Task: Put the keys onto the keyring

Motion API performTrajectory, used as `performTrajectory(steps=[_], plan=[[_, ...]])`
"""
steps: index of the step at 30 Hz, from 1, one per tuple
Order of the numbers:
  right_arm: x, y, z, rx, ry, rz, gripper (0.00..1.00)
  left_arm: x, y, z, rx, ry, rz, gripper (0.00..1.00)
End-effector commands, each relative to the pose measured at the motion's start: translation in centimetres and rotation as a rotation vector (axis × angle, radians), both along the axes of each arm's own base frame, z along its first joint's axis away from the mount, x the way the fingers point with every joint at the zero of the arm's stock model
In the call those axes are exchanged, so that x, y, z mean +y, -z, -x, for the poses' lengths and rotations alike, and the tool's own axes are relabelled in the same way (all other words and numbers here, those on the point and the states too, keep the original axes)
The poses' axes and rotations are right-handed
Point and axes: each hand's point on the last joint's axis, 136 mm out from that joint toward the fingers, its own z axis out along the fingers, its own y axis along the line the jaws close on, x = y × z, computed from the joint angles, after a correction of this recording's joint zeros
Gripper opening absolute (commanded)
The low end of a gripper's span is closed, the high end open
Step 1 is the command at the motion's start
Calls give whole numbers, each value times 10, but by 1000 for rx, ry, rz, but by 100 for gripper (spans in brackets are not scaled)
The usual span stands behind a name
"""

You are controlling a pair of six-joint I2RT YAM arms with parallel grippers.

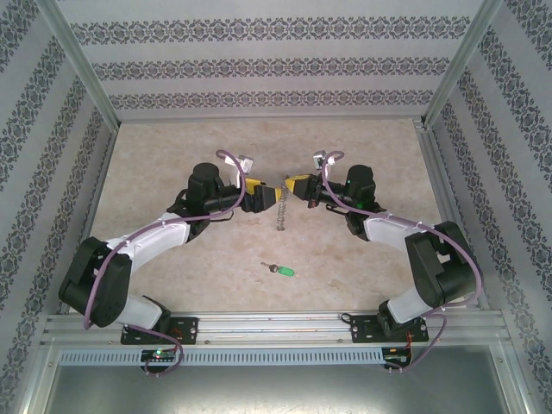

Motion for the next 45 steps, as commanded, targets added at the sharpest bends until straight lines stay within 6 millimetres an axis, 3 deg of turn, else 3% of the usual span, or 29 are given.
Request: performTrajectory(steps=[1,12,24,36,45], plan=[[-1,-22,2,-82,-26,-51,0,0,-8,-2,-36,25,40,90],[4,-25,7,-74,-54,-76,0,-7,-18,-7,11,84,183,62],[10,-27,5,-71,-68,-96,0,-12,-16,-10,37,112,231,53],[14,-27,5,-61,-80,-111,0,-16,-12,-15,58,124,268,51],[16,-26,5,-56,-84,-112,0,-18,-15,-16,61,138,295,41]])
